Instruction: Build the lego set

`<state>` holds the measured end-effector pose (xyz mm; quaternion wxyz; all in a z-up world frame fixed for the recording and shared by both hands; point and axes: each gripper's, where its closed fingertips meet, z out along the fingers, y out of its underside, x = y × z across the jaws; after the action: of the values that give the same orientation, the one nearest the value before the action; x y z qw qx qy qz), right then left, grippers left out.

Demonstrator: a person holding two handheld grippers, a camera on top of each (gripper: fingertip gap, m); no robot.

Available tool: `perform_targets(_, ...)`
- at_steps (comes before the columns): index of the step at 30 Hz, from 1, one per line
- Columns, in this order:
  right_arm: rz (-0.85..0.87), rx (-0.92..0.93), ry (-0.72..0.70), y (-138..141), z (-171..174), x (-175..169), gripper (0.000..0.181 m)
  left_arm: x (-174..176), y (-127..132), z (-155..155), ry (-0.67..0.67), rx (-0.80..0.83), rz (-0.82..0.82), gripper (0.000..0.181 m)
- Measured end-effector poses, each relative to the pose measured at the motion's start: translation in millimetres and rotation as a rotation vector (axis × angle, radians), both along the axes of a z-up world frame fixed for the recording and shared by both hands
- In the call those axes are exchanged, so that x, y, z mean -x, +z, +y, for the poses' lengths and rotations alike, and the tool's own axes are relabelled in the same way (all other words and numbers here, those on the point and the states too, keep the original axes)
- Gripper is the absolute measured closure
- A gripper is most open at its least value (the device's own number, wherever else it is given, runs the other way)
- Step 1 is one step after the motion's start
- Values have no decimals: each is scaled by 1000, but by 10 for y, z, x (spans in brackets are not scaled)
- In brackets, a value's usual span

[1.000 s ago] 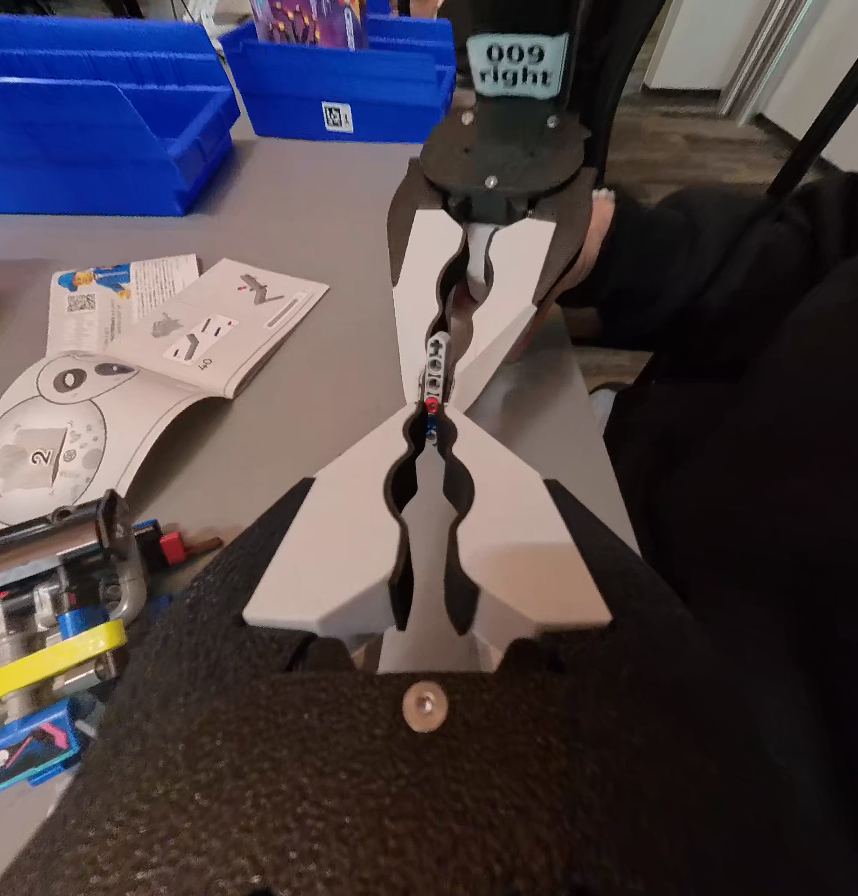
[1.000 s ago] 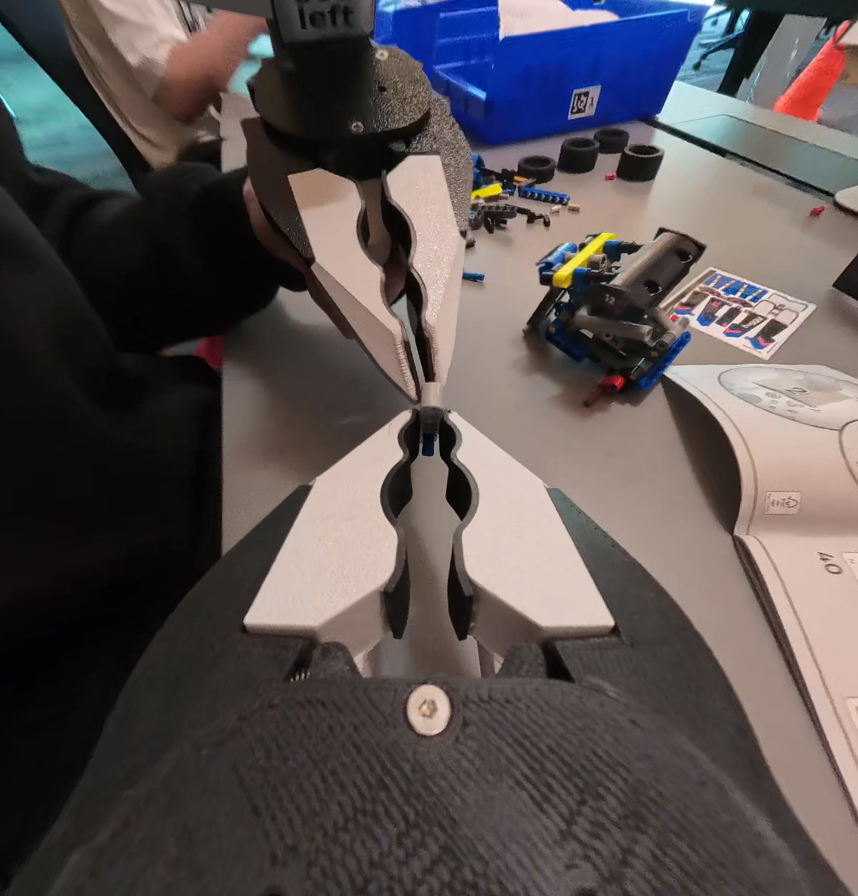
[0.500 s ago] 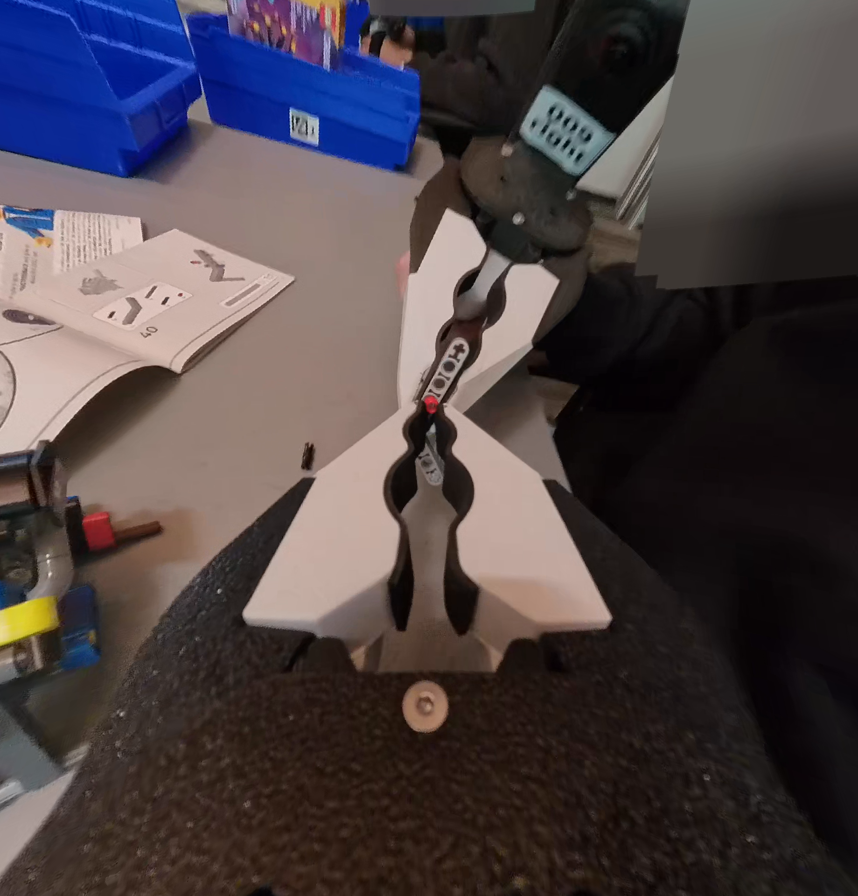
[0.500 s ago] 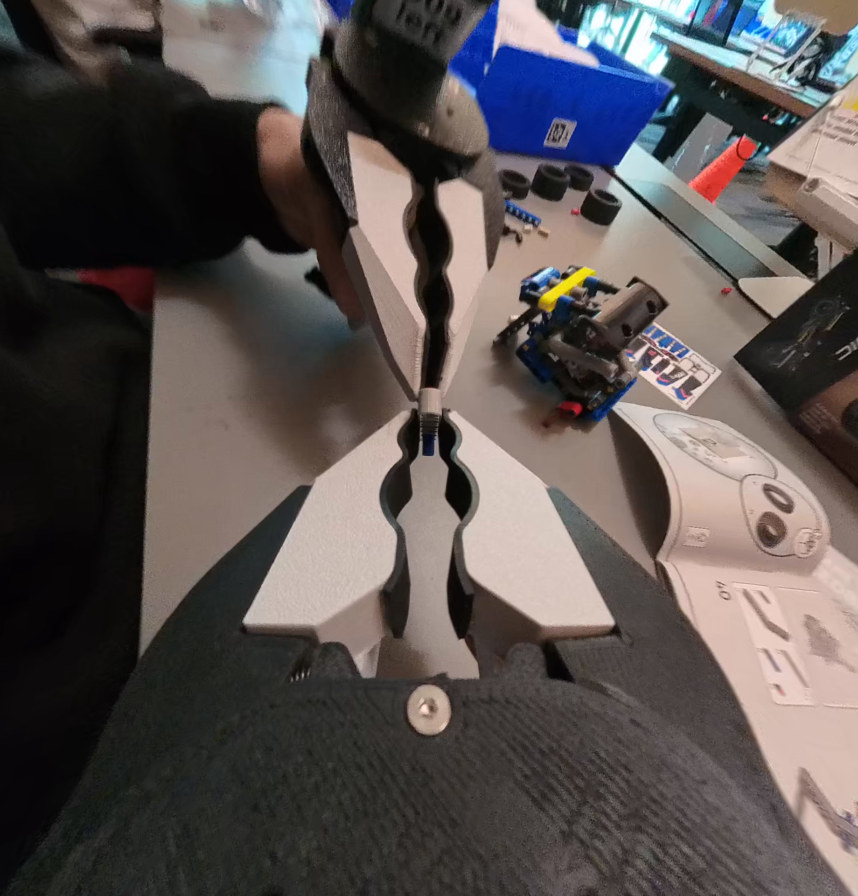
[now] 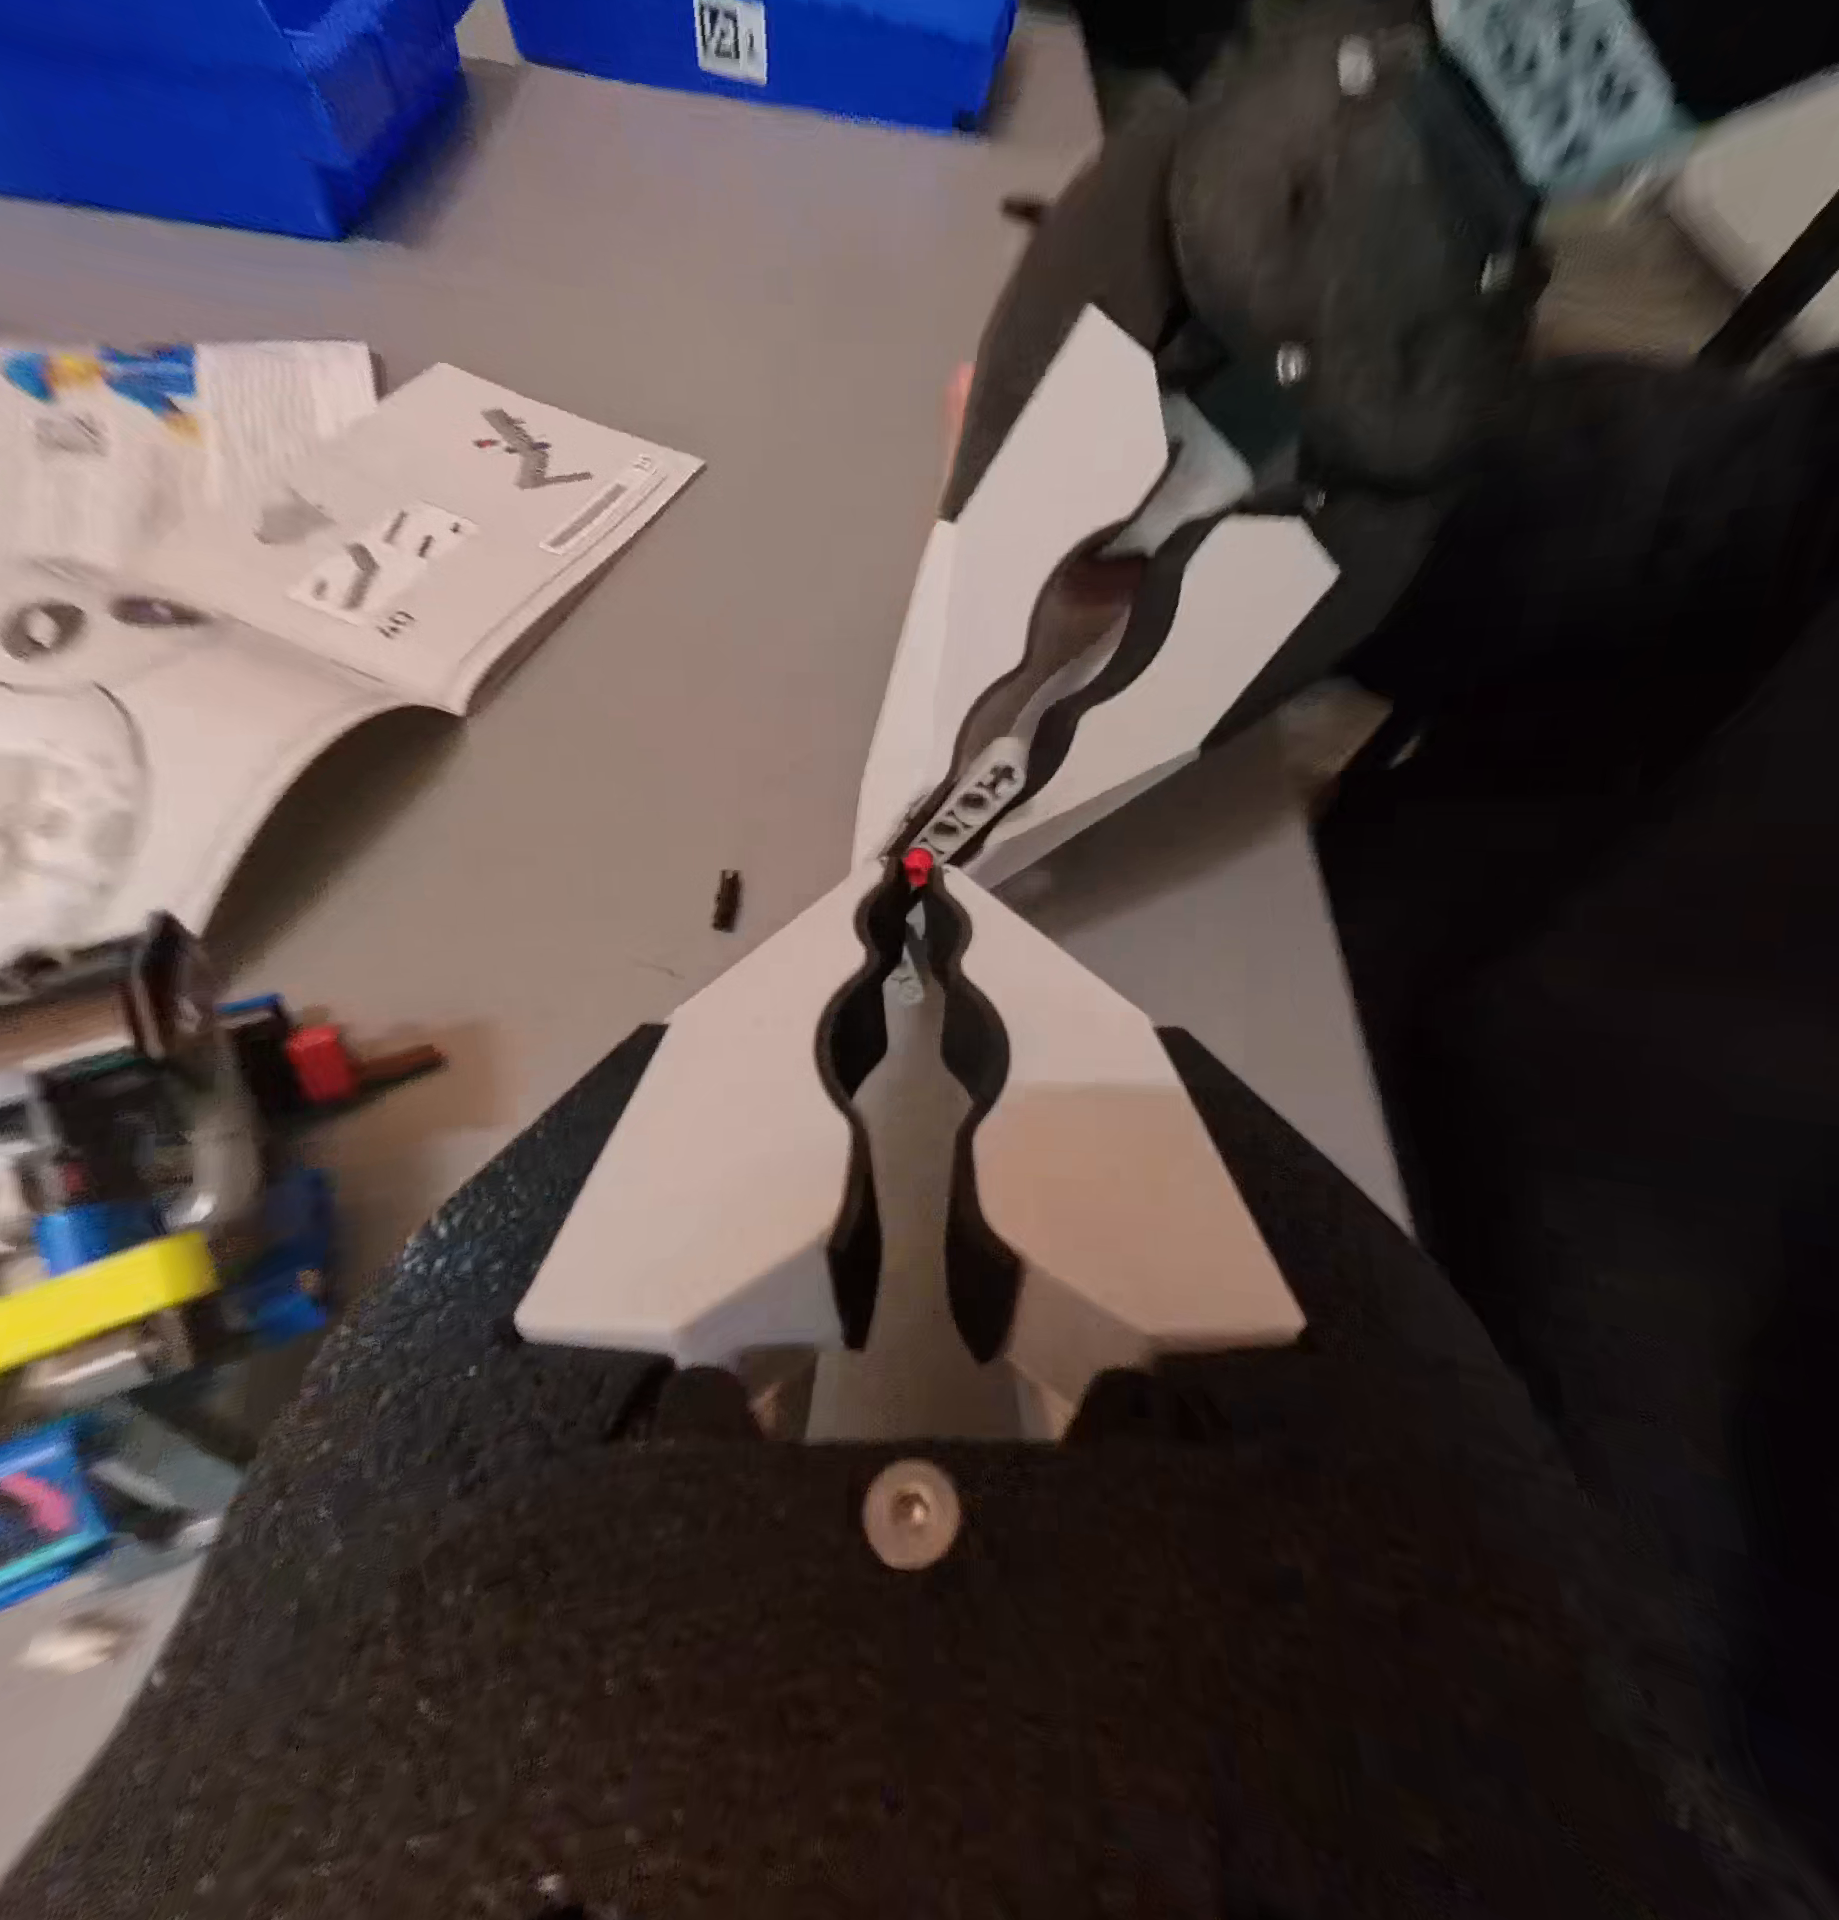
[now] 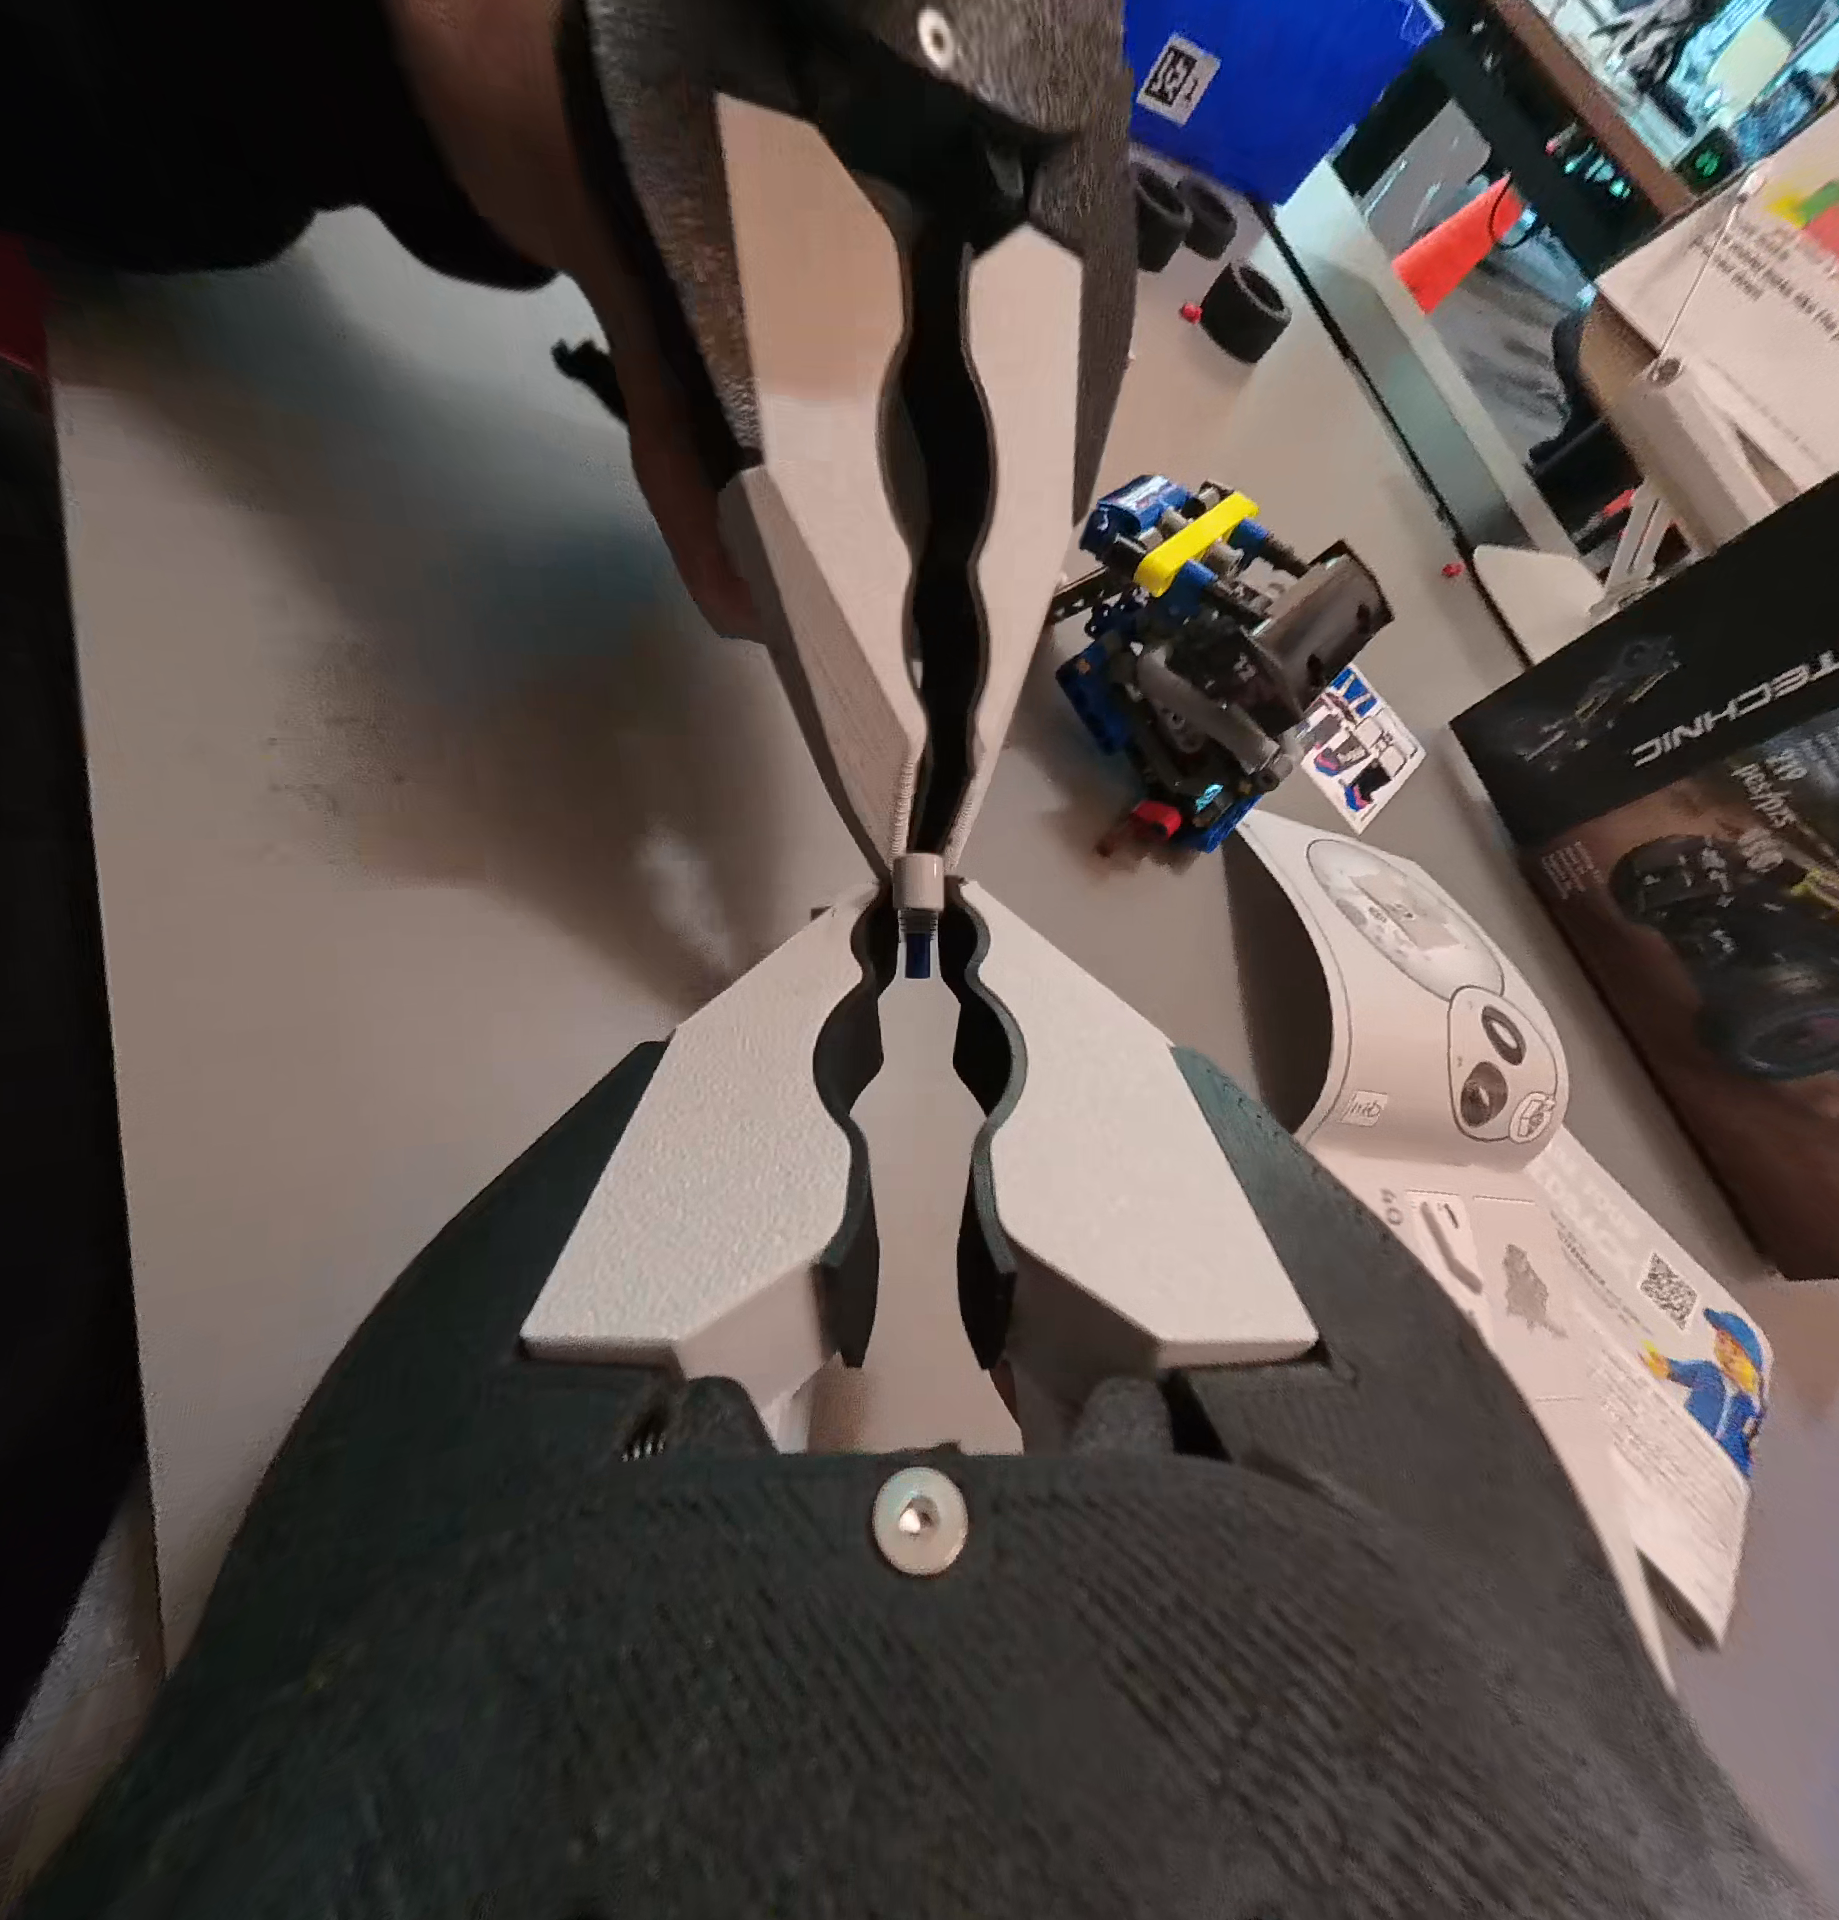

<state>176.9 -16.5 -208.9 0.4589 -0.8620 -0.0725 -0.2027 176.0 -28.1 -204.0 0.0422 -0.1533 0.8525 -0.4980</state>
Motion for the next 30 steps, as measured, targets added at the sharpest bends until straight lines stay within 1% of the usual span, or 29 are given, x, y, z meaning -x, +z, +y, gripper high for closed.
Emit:
perform_targets(1, 15, -10, -1, 0, 0, -3, 175, -5, -5, 2, -3, -31, -40, 181)
perform_targets(3, 80, -60, -19, 30, 9, -26, 174, -31, 25, 3, -2, -4, -76, 181)
perform_targets(4, 131, -77, -18, 25, 14, -23, 174, -39, 30, 7, 0, 22, -65, 180)
perform_targets(6, 172, -141, -30, 62, 28, -52, 174, -68, 63, 15, 12, 65, -62, 180)
perform_targets(8, 235, -194, -50, 95, 30, -73, 175, -89, 112, 23, 19, 79, -110, 180)
perform_targets(10, 251, -195, -116, 55, -29, -178, 174, -87, 153, 40, 16, 63, -166, 172)
perform_targets(12, 301, -188, -129, 24, -45, -177, 175, -119, 218, 37, 47, 71, -211, 166)
perform_targets(15, 283, -187, -163, 35, -37, -211, 175, -161, 237, -13, 107, 78, -190, 162)
perform_targets(17, 257, -181, -202, 34, -38, -258, 175, -216, 187, -8, 165, 32, -183, 160)
perform_targets(19, 269, -193, -209, 45, -10, -248, 175, -243, 164, -22, 211, 15, -167, 158)
perform_targets(23, 220, -157, -278, 0, -56, -334, 175, -249, 134, -73, 283, 59, -52, 155)
perform_targets(26, 197, -147, -270, -4, -38, -313, 175, -208, 236, -162, 282, 181, 27, 154)
perform_targets(27, 185, -149, -278, 8, -32, -318, 175, -228, 236, -158, 303, 185, 38, 155)
perform_targets(29, 162, -114, -289, -18, -36, -324, 175, -272, 176, -120, 337, 128, 2, 158)
perform_targets(30, 151, -98, -299, -32, -41, -334, 175, -278, 163, -112, 347, 107, -11, 164)
